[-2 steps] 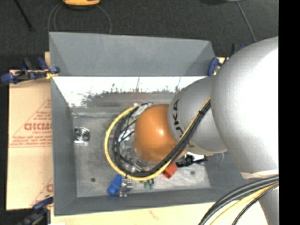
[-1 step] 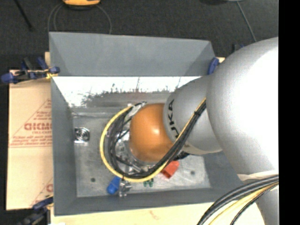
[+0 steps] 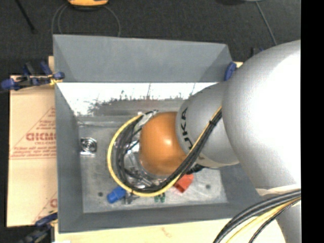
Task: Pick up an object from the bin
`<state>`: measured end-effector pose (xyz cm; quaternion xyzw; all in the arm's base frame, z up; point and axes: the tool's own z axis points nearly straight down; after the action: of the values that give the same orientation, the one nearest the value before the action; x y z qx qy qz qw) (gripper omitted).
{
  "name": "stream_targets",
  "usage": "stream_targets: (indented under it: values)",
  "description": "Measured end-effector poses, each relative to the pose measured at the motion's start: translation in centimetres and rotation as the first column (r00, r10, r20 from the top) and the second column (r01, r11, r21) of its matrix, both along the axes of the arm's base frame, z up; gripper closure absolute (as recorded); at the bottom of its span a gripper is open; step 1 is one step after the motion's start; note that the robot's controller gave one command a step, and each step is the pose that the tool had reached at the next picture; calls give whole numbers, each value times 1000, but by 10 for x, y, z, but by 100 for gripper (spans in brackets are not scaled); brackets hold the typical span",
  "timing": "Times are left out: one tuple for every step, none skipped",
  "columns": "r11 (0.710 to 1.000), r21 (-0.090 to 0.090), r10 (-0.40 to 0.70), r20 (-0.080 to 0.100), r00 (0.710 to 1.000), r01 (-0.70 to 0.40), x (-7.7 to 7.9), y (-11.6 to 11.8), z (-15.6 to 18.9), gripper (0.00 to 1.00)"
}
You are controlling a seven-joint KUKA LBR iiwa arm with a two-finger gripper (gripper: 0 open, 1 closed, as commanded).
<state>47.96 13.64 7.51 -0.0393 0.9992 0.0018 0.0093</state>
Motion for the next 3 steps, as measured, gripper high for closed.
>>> stream_targets:
  values:
    - [996,2,-94,-7,996,94,26,25,118,100]
    - [995,-2,-96,-16,995,96,23,24,113,0]
    - [991,-3,-133,-18,991,133,26,28,0,0]
